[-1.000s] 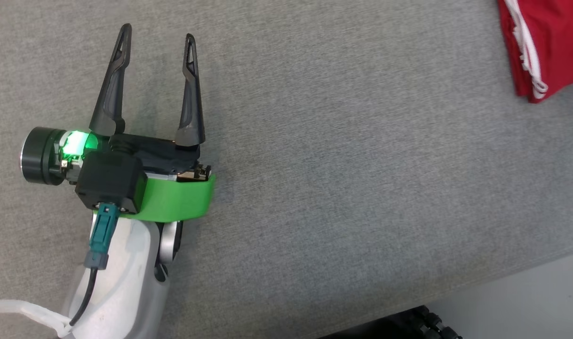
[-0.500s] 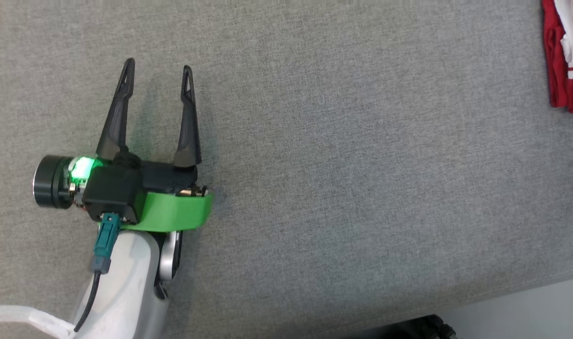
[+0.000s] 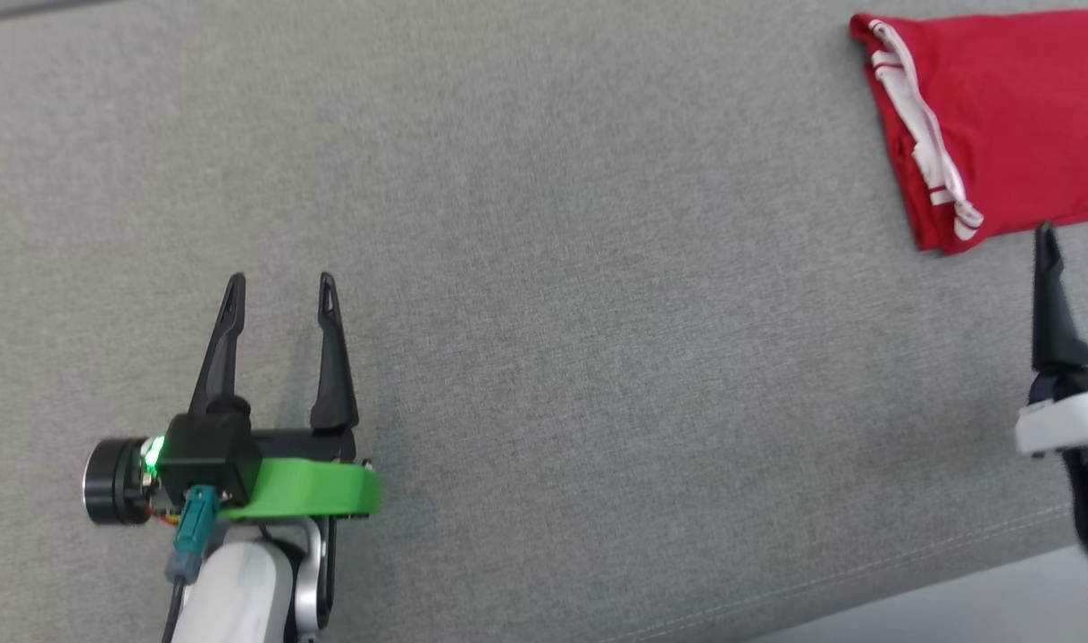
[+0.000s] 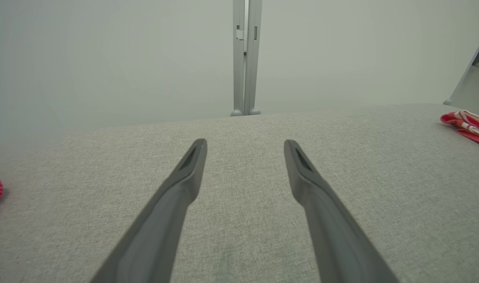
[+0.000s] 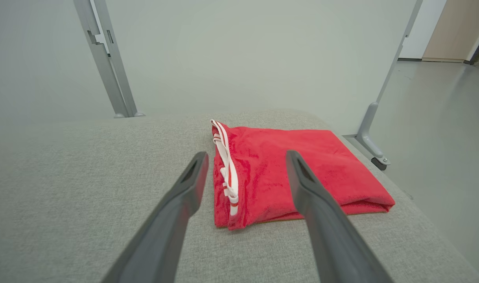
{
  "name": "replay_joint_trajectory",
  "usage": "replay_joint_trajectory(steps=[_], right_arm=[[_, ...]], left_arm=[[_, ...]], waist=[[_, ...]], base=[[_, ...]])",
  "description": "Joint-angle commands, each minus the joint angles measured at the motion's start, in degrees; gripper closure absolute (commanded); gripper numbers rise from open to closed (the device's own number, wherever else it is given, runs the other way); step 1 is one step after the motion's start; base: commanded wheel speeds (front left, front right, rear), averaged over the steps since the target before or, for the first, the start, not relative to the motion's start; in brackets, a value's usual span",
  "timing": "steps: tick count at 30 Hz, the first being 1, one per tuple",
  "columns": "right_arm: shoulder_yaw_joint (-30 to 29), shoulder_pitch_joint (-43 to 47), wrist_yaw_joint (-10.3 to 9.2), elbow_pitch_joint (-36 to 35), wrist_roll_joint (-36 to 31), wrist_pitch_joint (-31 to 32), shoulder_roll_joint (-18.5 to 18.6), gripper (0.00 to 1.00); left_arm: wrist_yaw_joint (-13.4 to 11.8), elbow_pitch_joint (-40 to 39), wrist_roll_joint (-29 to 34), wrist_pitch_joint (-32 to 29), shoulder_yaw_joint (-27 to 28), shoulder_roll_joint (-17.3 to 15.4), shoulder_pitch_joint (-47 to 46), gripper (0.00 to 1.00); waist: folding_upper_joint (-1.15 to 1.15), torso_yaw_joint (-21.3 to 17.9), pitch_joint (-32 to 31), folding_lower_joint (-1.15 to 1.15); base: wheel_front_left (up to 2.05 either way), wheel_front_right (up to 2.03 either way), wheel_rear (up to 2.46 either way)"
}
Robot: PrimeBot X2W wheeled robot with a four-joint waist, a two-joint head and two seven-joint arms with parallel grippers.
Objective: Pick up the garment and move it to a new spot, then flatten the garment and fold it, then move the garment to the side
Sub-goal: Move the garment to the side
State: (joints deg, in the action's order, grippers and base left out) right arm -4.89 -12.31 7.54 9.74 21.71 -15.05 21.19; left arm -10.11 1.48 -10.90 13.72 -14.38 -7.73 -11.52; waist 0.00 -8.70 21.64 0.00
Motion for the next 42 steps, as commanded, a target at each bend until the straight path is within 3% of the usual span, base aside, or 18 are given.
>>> replay_joint_trajectory(steps=[1, 9, 18, 42], right_arm=[[-0.08, 2.57, -0.11, -1.72, -1.01, -0.15, -1.0, 0.0], [1.82, 11.61, -0.11, -8.76, -2.58, -0.15, -5.79, 0.0], [2.14, 17.52, -0.11, -12.94, -5.28, 2.17, -8.18, 0.0], [3.09, 23.91, -0.1, -17.67, -7.93, 8.41, -10.58, 0.0]], left_arm=[[-0.49, 0.45, -0.55, 0.42, 0.46, -0.34, 1.71, 0.0], [-0.62, 2.86, -2.48, 1.04, 1.62, -0.08, 6.05, 0.0], [0.26, 5.54, -4.31, 1.47, 3.1, -0.66, 10.86, 0.0], [3.09, 10.98, -3.8, 1.48, 4.36, -0.72, 15.85, 0.0]], waist=[[0.0, 0.89, -6.48, 0.0], [0.0, 5.32, -11.42, 0.0], [0.0, 8.92, -16.45, 0.0], [0.0, 8.55, -22.31, 0.0]], base=[[0.0, 0.0, 0.0], [0.0, 0.0, 0.0], [0.0, 0.0, 0.0], [0.0, 0.0, 0.0]])
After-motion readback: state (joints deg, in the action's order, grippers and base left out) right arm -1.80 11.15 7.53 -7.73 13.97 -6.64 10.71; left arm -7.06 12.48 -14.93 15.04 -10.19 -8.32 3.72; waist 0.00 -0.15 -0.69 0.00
